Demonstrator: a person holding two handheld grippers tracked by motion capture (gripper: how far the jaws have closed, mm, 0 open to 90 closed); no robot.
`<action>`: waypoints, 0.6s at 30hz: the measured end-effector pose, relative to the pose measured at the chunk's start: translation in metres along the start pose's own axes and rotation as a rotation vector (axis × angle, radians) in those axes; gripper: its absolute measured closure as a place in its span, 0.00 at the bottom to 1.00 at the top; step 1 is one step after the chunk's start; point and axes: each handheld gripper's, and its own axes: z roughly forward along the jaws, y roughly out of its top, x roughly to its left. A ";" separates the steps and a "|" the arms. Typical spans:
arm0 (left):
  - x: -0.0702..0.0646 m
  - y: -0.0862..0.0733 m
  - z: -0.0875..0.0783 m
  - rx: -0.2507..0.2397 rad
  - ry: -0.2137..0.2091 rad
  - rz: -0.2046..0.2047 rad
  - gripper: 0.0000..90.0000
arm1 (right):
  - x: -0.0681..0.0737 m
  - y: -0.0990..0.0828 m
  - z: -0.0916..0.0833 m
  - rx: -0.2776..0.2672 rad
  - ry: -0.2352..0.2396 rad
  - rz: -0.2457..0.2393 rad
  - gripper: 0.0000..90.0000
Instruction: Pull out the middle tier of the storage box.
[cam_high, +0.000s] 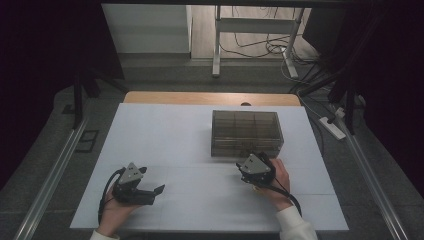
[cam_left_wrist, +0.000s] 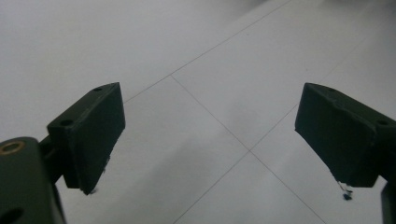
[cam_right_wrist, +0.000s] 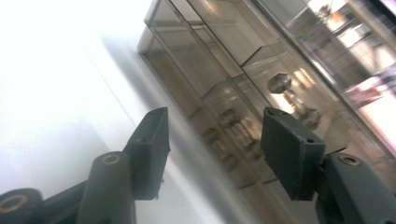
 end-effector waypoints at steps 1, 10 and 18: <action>0.000 0.000 0.000 -0.002 -0.002 0.000 0.11 | -0.002 0.000 -0.001 -0.004 0.035 0.038 0.43; 0.000 0.000 -0.001 -0.008 -0.004 -0.002 0.12 | -0.013 -0.002 -0.011 -0.040 0.181 0.189 0.40; 0.001 0.000 -0.002 -0.018 -0.004 -0.014 0.12 | -0.014 -0.002 -0.012 -0.042 0.229 0.210 0.38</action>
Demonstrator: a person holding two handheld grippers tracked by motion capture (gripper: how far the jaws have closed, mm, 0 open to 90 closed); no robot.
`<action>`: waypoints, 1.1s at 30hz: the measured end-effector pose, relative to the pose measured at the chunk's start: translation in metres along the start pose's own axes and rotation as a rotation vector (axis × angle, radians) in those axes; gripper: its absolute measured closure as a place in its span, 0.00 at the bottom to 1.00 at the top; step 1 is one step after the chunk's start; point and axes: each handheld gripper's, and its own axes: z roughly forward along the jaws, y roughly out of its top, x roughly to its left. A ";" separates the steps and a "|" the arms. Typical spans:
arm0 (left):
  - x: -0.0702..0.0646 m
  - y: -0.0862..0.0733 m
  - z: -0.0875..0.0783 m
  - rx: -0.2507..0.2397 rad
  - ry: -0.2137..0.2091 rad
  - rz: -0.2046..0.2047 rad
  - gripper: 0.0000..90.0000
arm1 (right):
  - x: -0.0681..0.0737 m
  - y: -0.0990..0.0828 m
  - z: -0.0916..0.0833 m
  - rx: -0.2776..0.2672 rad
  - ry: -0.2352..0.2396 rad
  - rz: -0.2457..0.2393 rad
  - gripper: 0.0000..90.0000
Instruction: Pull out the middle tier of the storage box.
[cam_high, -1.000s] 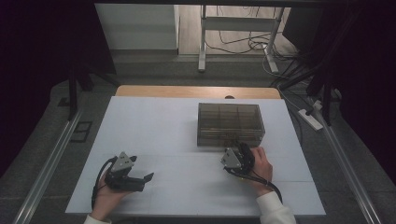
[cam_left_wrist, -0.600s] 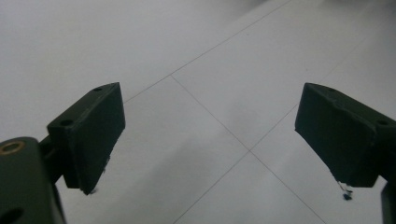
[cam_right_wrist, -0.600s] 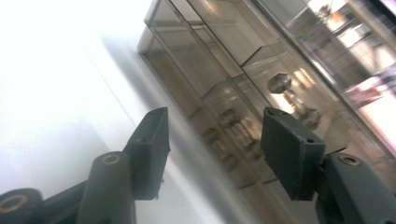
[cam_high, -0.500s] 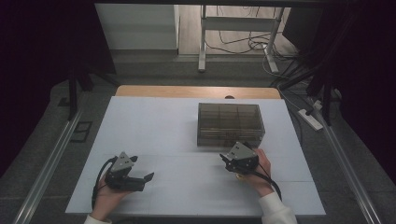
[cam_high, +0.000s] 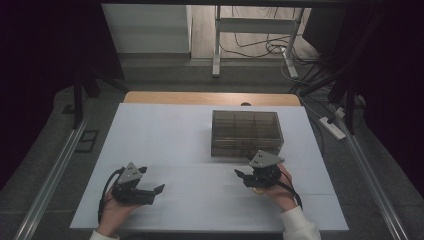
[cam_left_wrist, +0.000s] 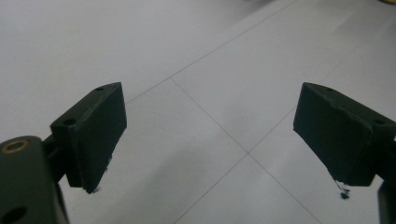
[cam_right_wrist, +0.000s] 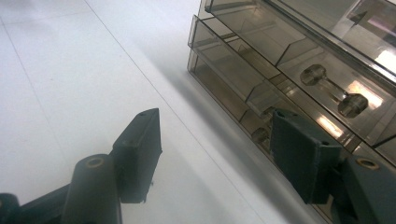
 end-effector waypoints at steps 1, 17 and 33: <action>0.000 0.000 0.000 -0.002 -0.001 -0.002 0.12 | -0.001 0.000 -0.001 0.000 0.004 0.006 0.38; 0.001 0.000 -0.001 -0.014 -0.004 -0.017 0.11 | -0.004 -0.002 -0.003 0.013 0.004 0.016 0.38; -0.003 0.016 0.001 -0.044 -0.020 -0.006 0.12 | -0.008 -0.002 -0.009 0.002 -0.001 0.020 0.38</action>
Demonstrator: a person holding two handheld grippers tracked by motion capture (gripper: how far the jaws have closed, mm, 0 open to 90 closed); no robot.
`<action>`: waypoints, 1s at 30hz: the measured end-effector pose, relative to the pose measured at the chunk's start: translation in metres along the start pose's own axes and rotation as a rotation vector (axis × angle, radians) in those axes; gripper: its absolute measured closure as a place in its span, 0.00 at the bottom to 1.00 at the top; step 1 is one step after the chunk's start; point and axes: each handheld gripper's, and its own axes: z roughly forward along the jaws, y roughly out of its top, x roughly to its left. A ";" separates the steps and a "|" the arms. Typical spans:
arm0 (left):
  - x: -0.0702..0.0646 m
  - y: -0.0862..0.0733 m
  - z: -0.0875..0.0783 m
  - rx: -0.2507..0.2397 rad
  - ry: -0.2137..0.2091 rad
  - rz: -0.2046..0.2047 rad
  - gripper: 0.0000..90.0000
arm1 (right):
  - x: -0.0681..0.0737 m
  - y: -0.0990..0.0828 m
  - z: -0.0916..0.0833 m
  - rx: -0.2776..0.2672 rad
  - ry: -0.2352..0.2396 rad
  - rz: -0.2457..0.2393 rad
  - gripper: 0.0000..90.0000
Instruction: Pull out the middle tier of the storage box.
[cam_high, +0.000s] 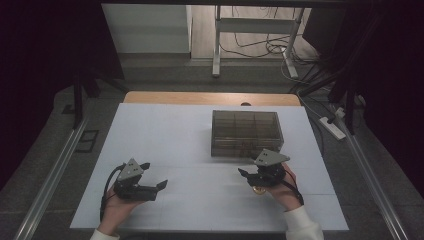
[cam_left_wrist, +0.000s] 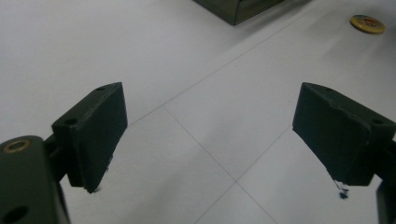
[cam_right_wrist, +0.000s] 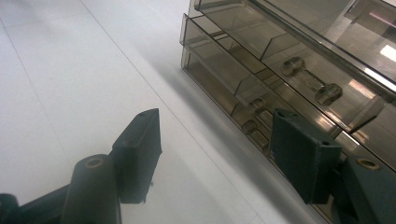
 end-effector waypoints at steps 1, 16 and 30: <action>0.000 0.001 0.001 0.001 -0.003 0.001 0.12 | 0.000 0.000 -0.001 -0.001 0.001 0.002 0.38; 0.000 0.026 0.009 -0.005 -0.054 -0.013 0.13 | -0.006 0.001 -0.009 -0.035 -0.010 0.017 0.38; -0.007 0.056 0.018 -0.001 -0.078 0.020 0.13 | -0.012 0.001 -0.016 -0.036 -0.029 0.026 0.38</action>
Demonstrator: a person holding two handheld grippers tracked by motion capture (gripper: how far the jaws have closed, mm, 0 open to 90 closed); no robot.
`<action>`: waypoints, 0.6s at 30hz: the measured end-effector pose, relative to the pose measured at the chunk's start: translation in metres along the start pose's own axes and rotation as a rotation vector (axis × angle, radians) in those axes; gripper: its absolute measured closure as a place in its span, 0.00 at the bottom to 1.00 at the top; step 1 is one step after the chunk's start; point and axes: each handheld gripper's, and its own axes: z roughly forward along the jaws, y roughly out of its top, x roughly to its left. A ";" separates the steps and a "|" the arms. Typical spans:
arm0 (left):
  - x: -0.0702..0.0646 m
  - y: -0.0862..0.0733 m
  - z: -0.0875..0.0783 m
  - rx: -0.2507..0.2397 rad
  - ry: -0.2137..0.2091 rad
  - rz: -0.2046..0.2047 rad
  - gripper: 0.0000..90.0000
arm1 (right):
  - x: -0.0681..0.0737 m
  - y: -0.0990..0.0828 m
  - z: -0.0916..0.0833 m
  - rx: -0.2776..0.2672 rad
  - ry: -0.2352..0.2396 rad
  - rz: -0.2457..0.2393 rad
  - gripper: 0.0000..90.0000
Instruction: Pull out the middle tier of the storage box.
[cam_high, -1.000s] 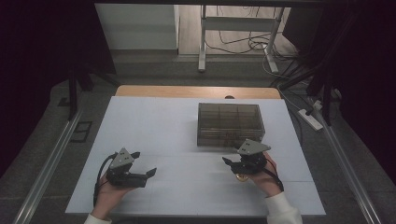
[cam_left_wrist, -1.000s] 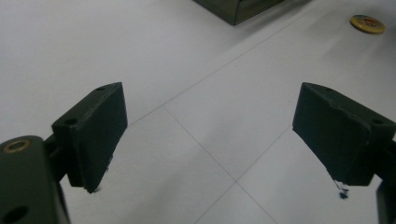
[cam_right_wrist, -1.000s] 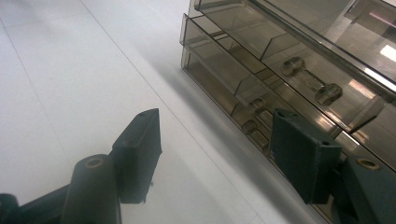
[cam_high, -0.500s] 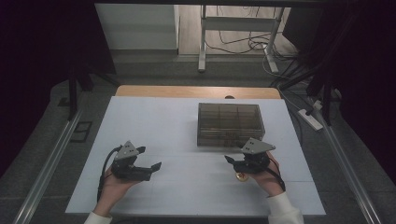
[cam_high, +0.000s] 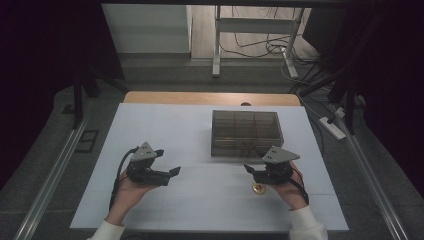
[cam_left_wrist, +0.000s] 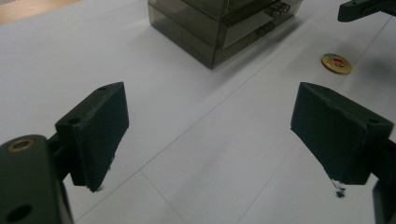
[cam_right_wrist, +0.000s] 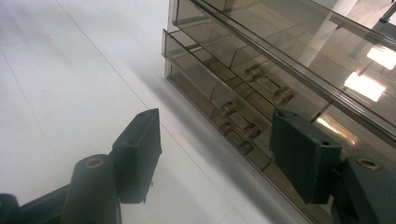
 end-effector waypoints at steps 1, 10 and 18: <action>-0.001 0.002 0.002 0.003 -0.001 0.009 0.13 | 0.000 0.000 0.000 0.002 -0.002 0.000 0.38; -0.009 0.022 0.020 0.020 -0.034 0.047 0.13 | -0.006 0.001 -0.006 -0.011 -0.018 0.013 0.38; -0.013 0.032 0.025 0.005 -0.041 0.057 0.13 | -0.009 0.001 -0.008 -0.014 -0.024 0.018 0.38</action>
